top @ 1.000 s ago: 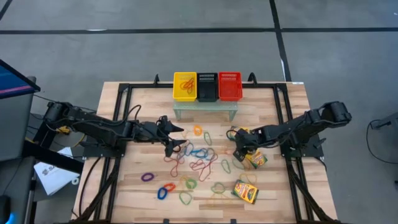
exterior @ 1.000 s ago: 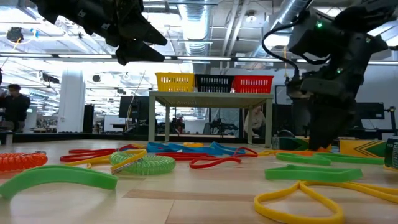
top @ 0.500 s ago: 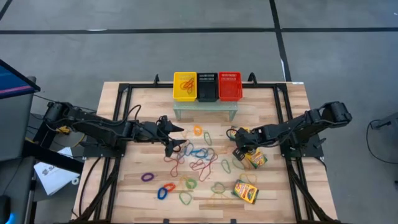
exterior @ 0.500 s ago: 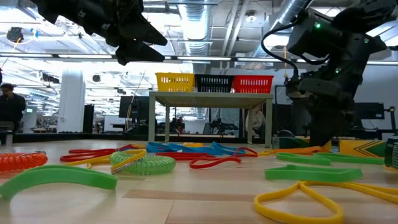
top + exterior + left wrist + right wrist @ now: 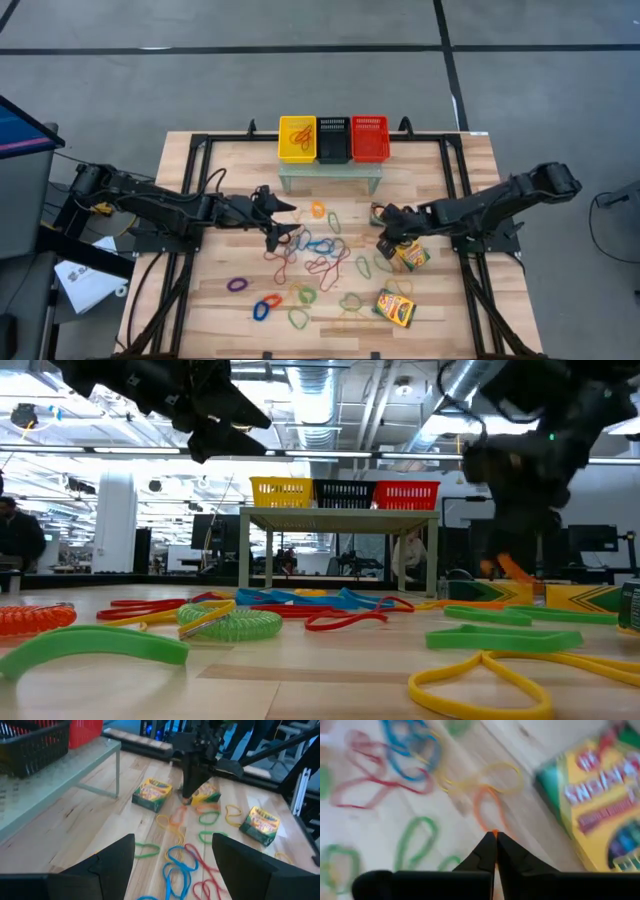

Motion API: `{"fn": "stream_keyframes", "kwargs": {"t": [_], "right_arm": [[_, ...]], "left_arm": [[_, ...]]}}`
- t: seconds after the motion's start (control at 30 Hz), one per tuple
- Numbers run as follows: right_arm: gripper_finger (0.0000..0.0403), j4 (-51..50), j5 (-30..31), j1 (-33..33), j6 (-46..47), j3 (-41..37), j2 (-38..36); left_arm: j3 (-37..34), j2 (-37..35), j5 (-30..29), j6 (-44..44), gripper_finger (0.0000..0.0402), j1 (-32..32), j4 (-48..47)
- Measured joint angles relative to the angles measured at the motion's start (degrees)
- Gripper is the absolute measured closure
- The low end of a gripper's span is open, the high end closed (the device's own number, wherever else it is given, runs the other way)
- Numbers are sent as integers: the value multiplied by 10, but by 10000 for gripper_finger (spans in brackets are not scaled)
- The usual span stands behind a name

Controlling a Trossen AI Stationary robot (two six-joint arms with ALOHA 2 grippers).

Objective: Pick & Place Office Desk Supplies
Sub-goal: Put the top right small orange rubber band into the yellow bin on the shelf

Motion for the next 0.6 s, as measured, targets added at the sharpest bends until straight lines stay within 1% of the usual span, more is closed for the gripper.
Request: {"fn": "stream_keyframes", "kwargs": {"t": [0.17,0.23,0.3,0.43,0.53,0.6], "right_arm": [[401,123,7,9,-70,0,-45],[402,186,7,9,-106,0,-52],[402,222,7,9,-141,10,-52],[402,227,7,8,-211,70,-30],[402,208,7,8,-265,122,-4],[403,197,7,7,-292,152,10]], "left_arm": [[0,11,0,31,140,0,68],[0,26,0,49,140,1,118],[0,48,0,67,140,1,159],[0,109,19,103,140,2,250],[0,154,40,128,137,2,328],[0,169,51,138,132,2,368]]}}
